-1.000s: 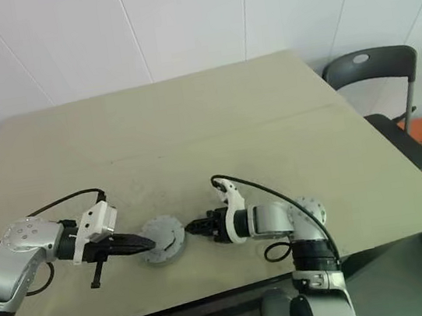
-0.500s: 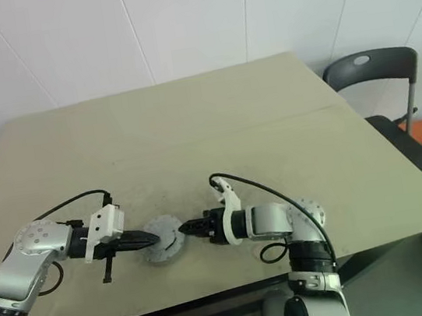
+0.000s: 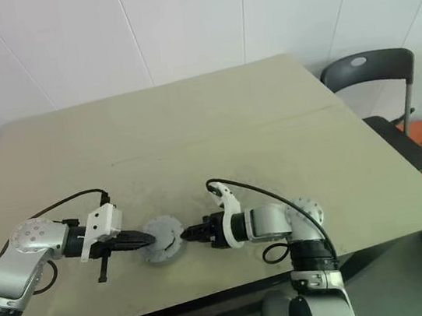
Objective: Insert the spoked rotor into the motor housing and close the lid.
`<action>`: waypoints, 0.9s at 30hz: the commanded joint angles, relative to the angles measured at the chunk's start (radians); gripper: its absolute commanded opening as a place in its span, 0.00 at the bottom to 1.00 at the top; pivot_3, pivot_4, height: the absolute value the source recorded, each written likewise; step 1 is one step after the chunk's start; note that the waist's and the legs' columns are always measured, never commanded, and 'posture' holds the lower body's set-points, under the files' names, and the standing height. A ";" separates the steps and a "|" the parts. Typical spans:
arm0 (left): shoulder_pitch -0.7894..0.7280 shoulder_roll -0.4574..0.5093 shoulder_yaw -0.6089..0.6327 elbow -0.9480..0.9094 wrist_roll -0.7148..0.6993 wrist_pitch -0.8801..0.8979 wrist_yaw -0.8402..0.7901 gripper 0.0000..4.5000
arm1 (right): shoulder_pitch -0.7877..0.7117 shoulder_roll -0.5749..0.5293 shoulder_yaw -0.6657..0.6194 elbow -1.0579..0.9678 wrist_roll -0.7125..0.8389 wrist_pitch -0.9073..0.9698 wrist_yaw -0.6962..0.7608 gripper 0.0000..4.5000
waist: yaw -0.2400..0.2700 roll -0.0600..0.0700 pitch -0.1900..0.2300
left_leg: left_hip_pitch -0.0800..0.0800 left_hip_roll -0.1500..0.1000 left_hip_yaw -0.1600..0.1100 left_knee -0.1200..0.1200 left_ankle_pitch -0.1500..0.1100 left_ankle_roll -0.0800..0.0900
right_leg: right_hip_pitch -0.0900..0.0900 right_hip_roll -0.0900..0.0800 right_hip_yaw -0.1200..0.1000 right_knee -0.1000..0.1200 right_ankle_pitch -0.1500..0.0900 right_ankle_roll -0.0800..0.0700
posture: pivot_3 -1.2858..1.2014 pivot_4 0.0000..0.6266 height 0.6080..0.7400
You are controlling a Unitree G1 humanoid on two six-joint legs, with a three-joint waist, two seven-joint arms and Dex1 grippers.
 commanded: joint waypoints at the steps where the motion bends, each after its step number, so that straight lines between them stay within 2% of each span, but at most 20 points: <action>1: -0.017 0.016 -0.005 -0.010 0.015 0.017 -0.002 0.00 | -0.030 0.012 -0.004 0.015 -0.003 0.005 0.003 0.41 | 0.000 0.000 0.000 | 0.000 0.000 0.000 0.000 0.000 0.000 | 0.000 0.000 0.000 0.000 0.000 0.000 | 0.52 0.00 1.00; 3: -0.023 0.014 -0.007 -0.012 0.016 0.023 -0.001 0.00 | -0.038 0.018 -0.011 0.020 0.001 0.005 0.006 0.50 | 0.000 0.000 0.000 | 0.000 0.000 0.000 0.000 0.000 0.000 | 0.000 0.000 0.000 0.000 0.000 0.000 | 0.52 0.00 1.00; 10: -0.037 0.012 -0.006 -0.022 0.013 0.042 0.000 0.00 | -0.040 0.021 -0.014 0.025 0.003 0.005 0.009 1.00 | 0.000 0.000 0.000 | 0.000 0.000 0.000 0.000 0.000 0.000 | 0.000 0.000 0.000 0.000 0.000 0.000 | 0.52 0.00 1.00; 20: -0.051 0.015 -0.004 -0.031 0.010 0.055 0.000 0.00 | -0.012 0.036 0.039 0.044 0.036 0.005 -0.012 1.00 | -0.003 0.000 0.000 | 0.001 0.000 0.000 0.000 0.000 0.000 | 0.000 0.000 0.000 0.001 0.000 0.000 | 0.52 0.00 1.00; 27: -0.050 0.011 -0.004 -0.029 0.016 0.055 0.004 0.00 | -0.067 0.083 0.027 0.084 0.023 0.005 -0.019 1.00 | -0.024 0.000 0.000 | 0.000 0.001 -0.001 -0.001 0.000 0.000 | -0.001 0.001 0.000 0.001 0.000 0.000 | 0.52 0.00 1.00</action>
